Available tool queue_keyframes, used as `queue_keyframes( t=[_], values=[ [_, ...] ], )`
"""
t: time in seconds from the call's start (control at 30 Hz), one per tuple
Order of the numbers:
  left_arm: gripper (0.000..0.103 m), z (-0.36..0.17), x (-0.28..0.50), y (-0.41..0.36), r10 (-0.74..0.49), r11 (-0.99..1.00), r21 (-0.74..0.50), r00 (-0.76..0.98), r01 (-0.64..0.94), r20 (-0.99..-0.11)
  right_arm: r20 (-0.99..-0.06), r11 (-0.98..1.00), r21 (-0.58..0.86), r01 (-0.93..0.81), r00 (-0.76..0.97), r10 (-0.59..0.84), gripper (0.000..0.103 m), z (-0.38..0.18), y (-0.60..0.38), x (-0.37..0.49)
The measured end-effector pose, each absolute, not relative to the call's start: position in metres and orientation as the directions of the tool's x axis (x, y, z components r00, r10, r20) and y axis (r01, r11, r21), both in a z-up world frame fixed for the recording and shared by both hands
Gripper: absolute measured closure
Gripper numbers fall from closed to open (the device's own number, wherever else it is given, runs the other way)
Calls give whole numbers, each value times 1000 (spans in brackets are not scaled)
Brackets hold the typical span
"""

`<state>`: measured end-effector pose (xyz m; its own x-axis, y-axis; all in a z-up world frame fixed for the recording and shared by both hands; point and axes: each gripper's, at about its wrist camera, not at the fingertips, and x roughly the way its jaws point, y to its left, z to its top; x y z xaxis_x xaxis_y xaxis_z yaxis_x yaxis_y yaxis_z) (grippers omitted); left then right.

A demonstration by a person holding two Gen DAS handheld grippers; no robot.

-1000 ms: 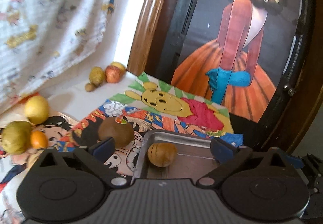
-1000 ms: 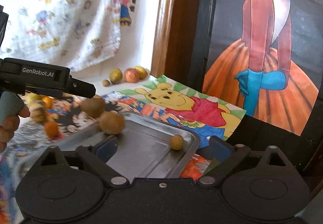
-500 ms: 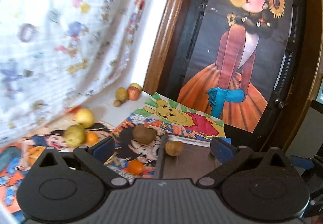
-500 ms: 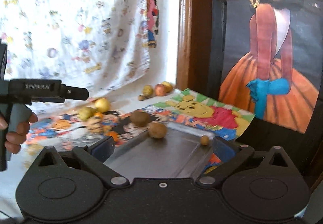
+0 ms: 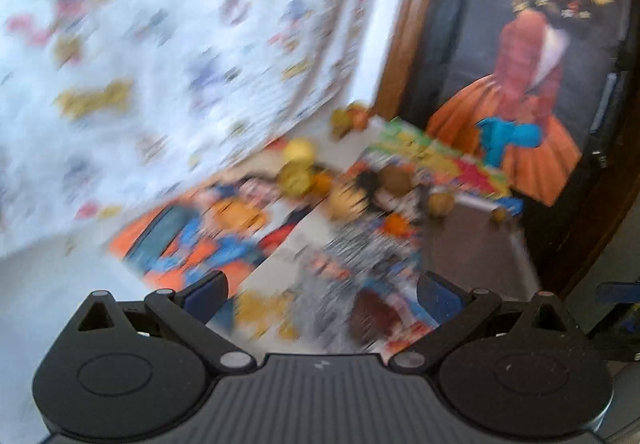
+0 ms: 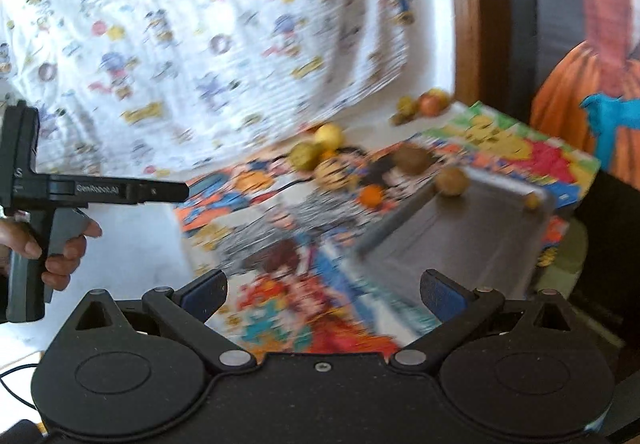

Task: Organize fruits
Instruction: 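Move both open tools back toward the remaining fruits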

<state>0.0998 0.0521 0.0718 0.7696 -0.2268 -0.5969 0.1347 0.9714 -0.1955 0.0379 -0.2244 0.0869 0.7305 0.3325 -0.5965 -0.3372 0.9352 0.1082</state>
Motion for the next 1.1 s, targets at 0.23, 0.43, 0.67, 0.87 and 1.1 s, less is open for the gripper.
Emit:
queue_keyframes(
  t=[0.23,0.43,0.67,0.87,1.1],
  values=[
    [0,67,99,92,-105,993,-115,751,39,-652,-651,913,257,-316,641,406,1,98,-195,71],
    [0,99,123,108,-57,998,-58,764,25,-642,-637,912,322,-253,655,406,1,132,-179,115],
    [0,139,169,106,-66,998,-44,837,50,-543,-511,837,503,-213,708,488,0,186,-183,178],
    [0,122,211,82,-166,986,-88,860,141,-482,-408,854,433,-289,782,472,0,188,-197,226],
    [0,72,260,60,-231,972,-149,820,179,-524,-458,931,123,-343,813,360,1,119,-212,260]
  ],
)
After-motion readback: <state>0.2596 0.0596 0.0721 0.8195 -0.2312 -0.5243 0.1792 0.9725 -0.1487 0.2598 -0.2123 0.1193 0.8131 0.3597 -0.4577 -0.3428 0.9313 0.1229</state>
